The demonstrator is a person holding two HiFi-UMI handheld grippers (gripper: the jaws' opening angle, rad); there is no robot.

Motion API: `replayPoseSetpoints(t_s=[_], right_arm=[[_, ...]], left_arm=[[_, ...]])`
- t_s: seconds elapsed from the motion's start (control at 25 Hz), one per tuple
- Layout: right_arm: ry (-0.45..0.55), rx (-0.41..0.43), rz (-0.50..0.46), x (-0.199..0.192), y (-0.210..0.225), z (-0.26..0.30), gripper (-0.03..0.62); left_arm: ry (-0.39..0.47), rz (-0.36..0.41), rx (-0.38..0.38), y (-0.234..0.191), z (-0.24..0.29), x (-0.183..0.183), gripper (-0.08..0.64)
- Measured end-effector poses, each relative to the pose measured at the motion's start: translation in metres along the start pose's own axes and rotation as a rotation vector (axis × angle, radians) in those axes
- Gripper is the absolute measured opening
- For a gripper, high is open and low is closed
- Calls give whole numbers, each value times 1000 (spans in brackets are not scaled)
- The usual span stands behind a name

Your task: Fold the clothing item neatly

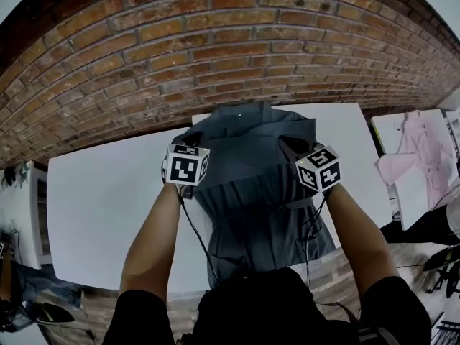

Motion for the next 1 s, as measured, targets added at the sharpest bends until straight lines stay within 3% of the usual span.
replayPoseSetpoints(t_s=[0.16,0.24,0.4,0.56,0.68,0.8,1.0], right_arm=[[-51,71,4,4,55,24,0],[-70,98,19,1,81,38,0],[-130,149,38,-15,124,72,2],[-212,201,-17,-32,146,103,22],[-259,247,-16,-43,155,123,125],[-297,274,7,-50,165,138,163],[-361,331,69,-57,174,161,163]], left_arm=[[-37,-86,-34,-22,43,17,-2],[-59,-87,-68,-25,66,18,-2],[-72,-26,-149,-16,106,12,-2],[-128,90,-178,-5,140,2,19],[-173,161,-195,-1,159,-4,67],[-205,183,-199,-3,172,-7,117],[-272,177,-222,-8,188,-15,130]])
Point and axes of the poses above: the fingertips, and each gripper's own axes: z forward along the fingers, y to its right, x out of its top, the point moved 3 cm from there along -z, backward along the fingers, and after that the axes turned 11 degrees about x, right-handed, at the moved point
